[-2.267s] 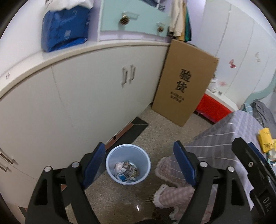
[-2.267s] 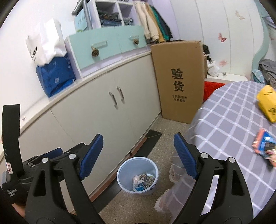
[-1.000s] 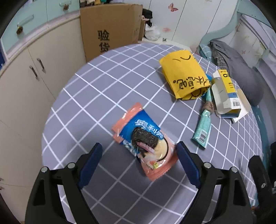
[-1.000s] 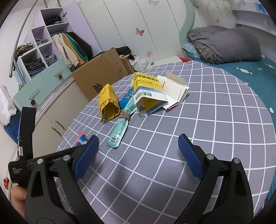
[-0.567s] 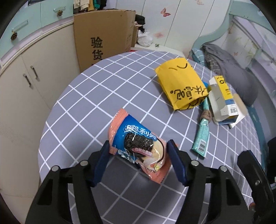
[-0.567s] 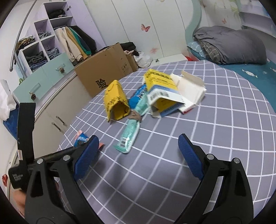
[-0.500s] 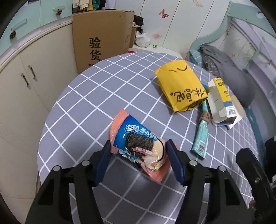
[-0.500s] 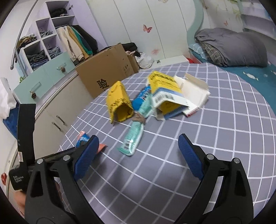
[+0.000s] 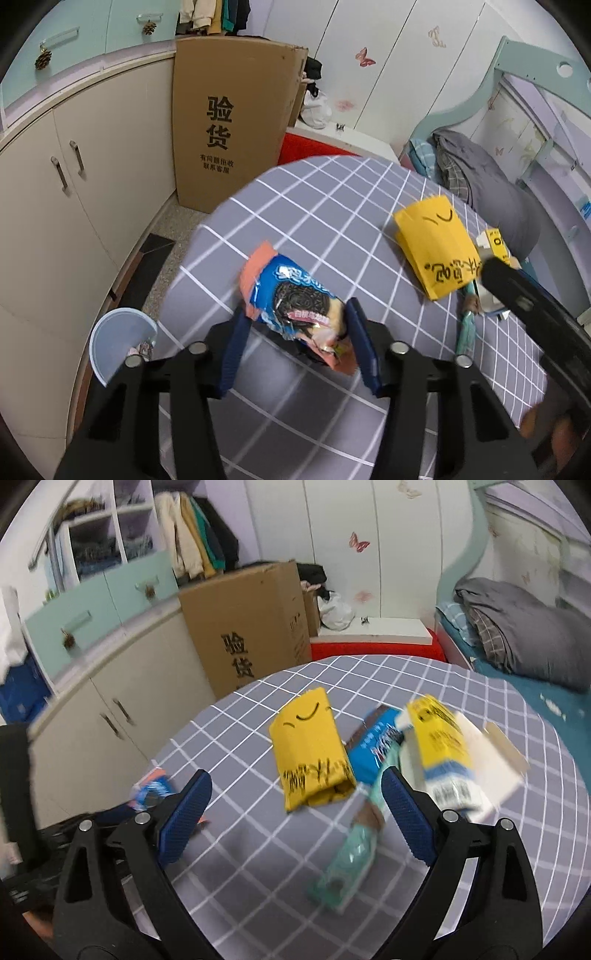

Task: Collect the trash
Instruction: 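Grasp the yellow paper bag with the right tool while the left tool holds the wrapper, then carry the wrapper and yellow bag to the wastebasket and open both tools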

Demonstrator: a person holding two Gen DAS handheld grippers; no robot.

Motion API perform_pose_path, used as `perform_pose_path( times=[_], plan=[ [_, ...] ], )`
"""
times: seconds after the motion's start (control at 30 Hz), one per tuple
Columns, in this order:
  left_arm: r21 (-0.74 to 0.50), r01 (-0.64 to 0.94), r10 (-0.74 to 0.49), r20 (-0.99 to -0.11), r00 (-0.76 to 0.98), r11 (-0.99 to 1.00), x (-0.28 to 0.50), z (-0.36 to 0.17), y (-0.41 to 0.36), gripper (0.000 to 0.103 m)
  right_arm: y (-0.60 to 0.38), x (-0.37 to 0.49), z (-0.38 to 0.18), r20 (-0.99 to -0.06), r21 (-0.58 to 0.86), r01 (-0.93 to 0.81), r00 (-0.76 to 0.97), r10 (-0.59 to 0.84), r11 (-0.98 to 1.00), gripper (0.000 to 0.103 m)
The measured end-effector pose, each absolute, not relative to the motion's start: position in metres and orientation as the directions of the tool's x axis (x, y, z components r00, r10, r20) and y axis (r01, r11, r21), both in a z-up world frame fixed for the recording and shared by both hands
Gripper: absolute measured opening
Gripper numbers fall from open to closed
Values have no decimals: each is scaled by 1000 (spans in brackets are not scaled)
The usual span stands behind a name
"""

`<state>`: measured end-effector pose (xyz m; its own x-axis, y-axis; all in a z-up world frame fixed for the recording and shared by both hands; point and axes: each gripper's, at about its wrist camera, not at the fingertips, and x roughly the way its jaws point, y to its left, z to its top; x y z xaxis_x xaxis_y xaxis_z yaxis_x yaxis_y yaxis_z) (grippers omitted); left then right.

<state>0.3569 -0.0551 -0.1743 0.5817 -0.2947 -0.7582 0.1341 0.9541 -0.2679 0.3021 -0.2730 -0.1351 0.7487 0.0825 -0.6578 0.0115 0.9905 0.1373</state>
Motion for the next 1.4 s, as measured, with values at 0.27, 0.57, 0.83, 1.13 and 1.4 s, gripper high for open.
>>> perform_pose_path(
  times=[0.27,0.57,0.83,1.13,1.4],
  plan=[
    [-296,202,-358,-736,575,934,364,-177,-54,24,-266,348,-168,-741,62,19,670,33,998,87],
    [-332,236,-406,-690,599,913,354,-174,-42,19,-252,341,-167,-743,76,-15,666,67,997,38],
    [-346,200,-388,-654,650,917,333,-155,0,19,-212,319,-146,-712,146,-117,676,187,982,37],
    [-309,45,-247,-656,713,950,309,-154,100,19,-100,307,-134,-692,192,-316,628,357,929,37],
    [-261,-142,-89,-708,701,955,297,-179,201,19,12,314,-156,-717,190,-440,548,430,878,37]
  ],
)
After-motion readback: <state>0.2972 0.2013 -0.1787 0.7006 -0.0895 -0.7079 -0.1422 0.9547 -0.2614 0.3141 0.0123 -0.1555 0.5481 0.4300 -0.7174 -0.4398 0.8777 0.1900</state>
